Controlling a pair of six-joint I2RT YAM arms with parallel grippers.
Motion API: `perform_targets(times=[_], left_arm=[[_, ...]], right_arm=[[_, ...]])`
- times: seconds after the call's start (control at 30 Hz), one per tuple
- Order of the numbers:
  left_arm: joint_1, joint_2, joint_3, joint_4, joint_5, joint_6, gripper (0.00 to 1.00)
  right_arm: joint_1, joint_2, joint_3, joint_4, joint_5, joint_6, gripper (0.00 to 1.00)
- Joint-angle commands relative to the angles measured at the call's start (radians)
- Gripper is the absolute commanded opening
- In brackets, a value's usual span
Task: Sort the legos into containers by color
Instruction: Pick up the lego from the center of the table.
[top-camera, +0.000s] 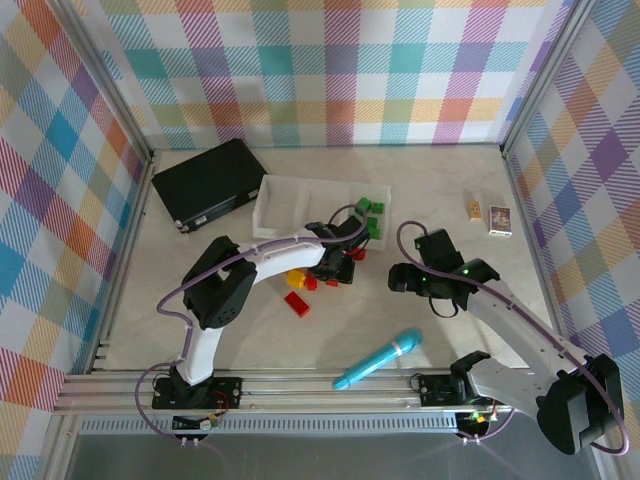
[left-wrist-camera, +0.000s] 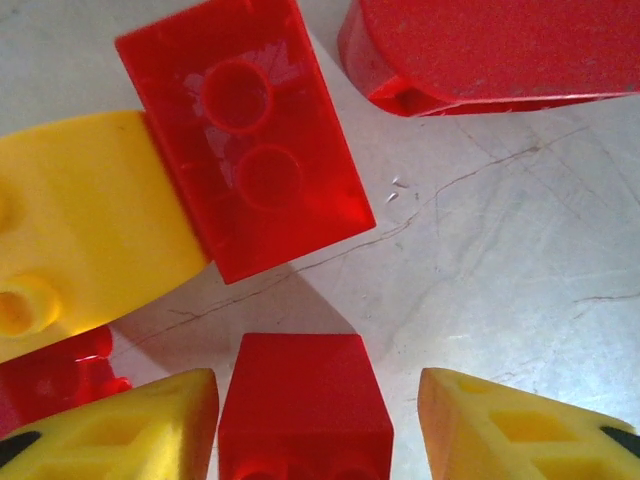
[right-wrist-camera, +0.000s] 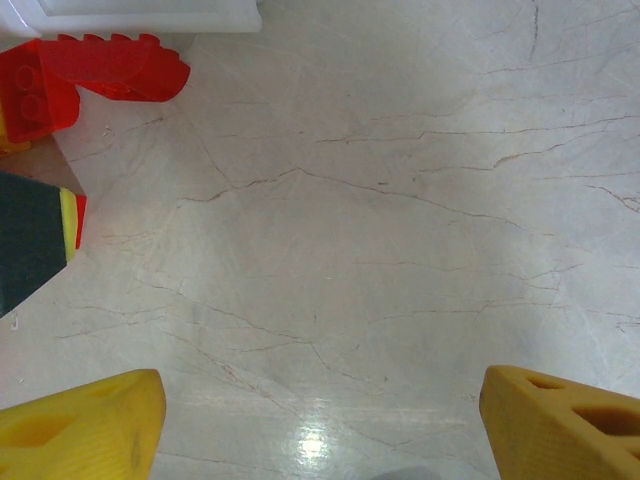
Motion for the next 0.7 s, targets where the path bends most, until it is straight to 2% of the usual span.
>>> perform_targets(times=[0.0,0.23,0.43,0.53,0.67], left_arm=[[0.008,0.026,0.019,0.012,0.024,-0.017,0.49],[0.014,0.051,0.031,0.005,0.037,-0.044,0.35],[0.013,-0.055,0.018,0.024,0.05,-0.045,0.17],[0.013,-0.11,0.066,-0.018,0.026,-0.026,0.16],[0.022,-0.134,0.187,-0.107,-0.093,0.056,0.2]], right_arm=[[-0.006,-0.02,-0.02,-0.002,0.01,0.0,0.82],[-0.007,-0.035,-0.023,-0.007,0.023,0.006,0.82],[-0.007,-0.039,-0.02,-0.011,0.036,0.006,0.82],[-0.008,-0.043,-0.018,-0.009,0.047,0.006,0.82],[-0.01,-0.044,-0.018,-0.004,0.053,0.014,0.82]])
